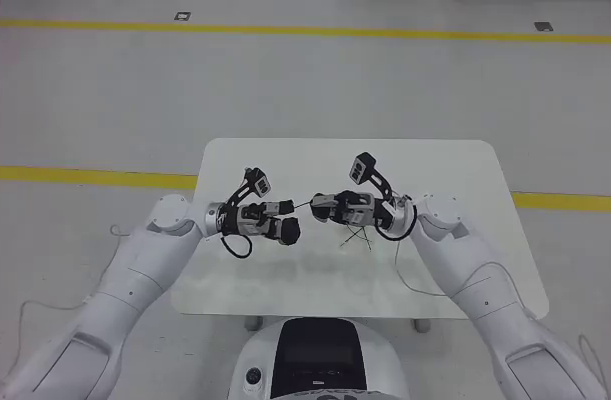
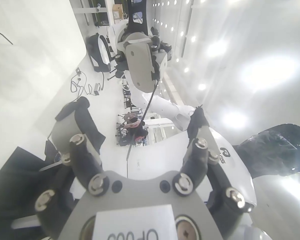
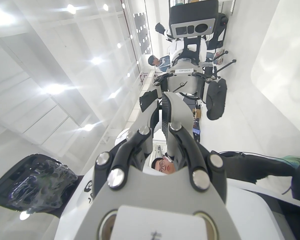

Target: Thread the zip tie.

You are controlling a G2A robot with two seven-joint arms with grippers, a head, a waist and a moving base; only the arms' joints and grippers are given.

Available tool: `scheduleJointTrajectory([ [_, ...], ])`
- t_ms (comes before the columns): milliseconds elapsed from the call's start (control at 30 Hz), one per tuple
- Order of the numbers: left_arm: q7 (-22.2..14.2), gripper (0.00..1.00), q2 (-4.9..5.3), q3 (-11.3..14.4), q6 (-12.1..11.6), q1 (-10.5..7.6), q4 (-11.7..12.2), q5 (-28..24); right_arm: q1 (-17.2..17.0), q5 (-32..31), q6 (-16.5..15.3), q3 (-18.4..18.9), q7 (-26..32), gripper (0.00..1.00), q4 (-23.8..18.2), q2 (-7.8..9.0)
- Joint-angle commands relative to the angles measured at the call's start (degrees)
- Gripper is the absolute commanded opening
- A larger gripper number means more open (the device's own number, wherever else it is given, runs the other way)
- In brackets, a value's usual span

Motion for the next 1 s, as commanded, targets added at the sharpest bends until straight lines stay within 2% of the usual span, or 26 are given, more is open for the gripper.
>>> scheduleJointTrajectory([
  [0,-0.15,0.89,0.00,-0.04,0.06,0.06,-0.07,-0.10,-0.13,0.32,0.06,-0.22,0.08,0.00,-0.37,-0.05],
  [233,-0.41,0.83,-0.07,-0.05,0.04,0.15,-0.11,-0.27,0.06,0.44,0.23,-1.85,0.07,0.00,-0.91,-0.40],
  [300,-0.45,0.78,-0.08,-0.09,-0.01,0.19,-0.10,-0.31,0.19,0.25,0.38,-2.42,0.03,0.00,-1.05,-0.51],
  [400,-0.61,0.64,-0.07,-0.19,-0.13,0.28,-0.17,-0.41,0.43,-0.13,0.53,-3.11,-0.23,0.00,-0.92,-0.65],
  [467,-0.65,0.46,-0.06,-0.27,-0.17,0.34,-0.22,-0.40,0.69,-0.76,0.67,-3.35,-0.68,0.00,-0.68,-0.68],
  [500,-0.65,0.42,-0.05,-0.32,-0.18,0.37,-0.23,-0.38,0.75,-0.98,0.73,-3.39,-0.87,0.00,-0.61,-0.68],
  [667,-0.48,0.34,0.01,-0.57,-0.23,0.55,-0.35,-0.28,0.79,-2.10,0.82,-2.95,-1.63,0.00,-0.67,-0.48],
  [967,-0.07,0.28,0.17,-1.22,-0.27,0.96,-0.71,-0.27,0.30,-4.32,1.40,-1.58,-2.03,0.00,-1.55,0.19],
])
